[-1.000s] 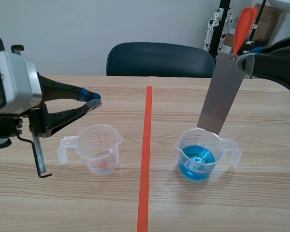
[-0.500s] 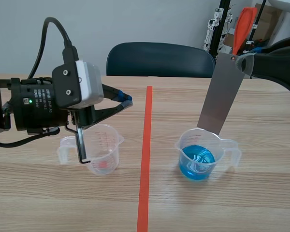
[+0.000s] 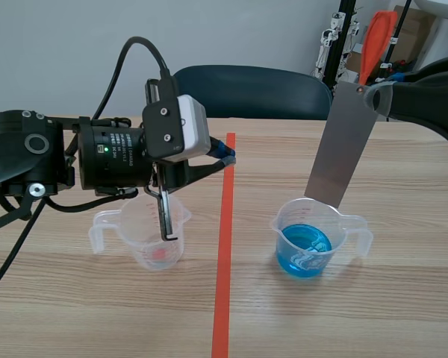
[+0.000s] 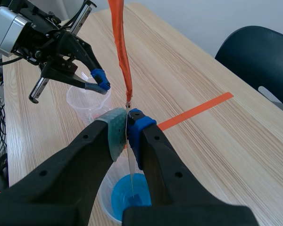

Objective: Do the redox reaction experiment. raise the plate out of the solution

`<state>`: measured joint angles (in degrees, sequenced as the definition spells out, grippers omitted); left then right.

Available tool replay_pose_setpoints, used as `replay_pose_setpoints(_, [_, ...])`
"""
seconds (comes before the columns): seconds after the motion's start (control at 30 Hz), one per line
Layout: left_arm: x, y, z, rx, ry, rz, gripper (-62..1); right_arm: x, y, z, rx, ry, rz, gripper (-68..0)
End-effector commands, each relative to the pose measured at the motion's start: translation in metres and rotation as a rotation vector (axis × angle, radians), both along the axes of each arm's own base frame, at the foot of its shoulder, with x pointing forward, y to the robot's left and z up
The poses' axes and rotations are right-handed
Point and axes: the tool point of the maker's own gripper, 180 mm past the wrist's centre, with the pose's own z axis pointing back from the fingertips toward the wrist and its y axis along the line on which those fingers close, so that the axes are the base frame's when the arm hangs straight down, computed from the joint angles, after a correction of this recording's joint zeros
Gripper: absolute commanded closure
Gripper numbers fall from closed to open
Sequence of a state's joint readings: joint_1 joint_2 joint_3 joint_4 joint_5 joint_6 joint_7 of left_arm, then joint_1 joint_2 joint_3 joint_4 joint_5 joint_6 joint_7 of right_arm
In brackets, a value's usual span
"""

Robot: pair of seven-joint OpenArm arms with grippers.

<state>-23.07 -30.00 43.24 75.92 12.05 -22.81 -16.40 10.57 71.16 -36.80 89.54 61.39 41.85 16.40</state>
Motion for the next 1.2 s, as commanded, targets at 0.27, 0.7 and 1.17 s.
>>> replay_pose_setpoints(0.27, [0.007,-0.016,0.014,-0.043,-0.007,-0.024,-2.7,0.002,0.001,0.019,0.032,-0.038,0.010,-0.6])
replay_pose_setpoints(0.7, [0.001,-0.038,0.011,-0.034,0.020,-0.093,-2.8,0.002,0.001,0.019,0.032,-0.038,0.010,-0.6])
replay_pose_setpoints(1.17, [0.005,-0.048,0.010,-0.014,0.019,-0.125,-2.7,0.002,0.001,0.019,0.032,-0.038,0.010,-0.6])
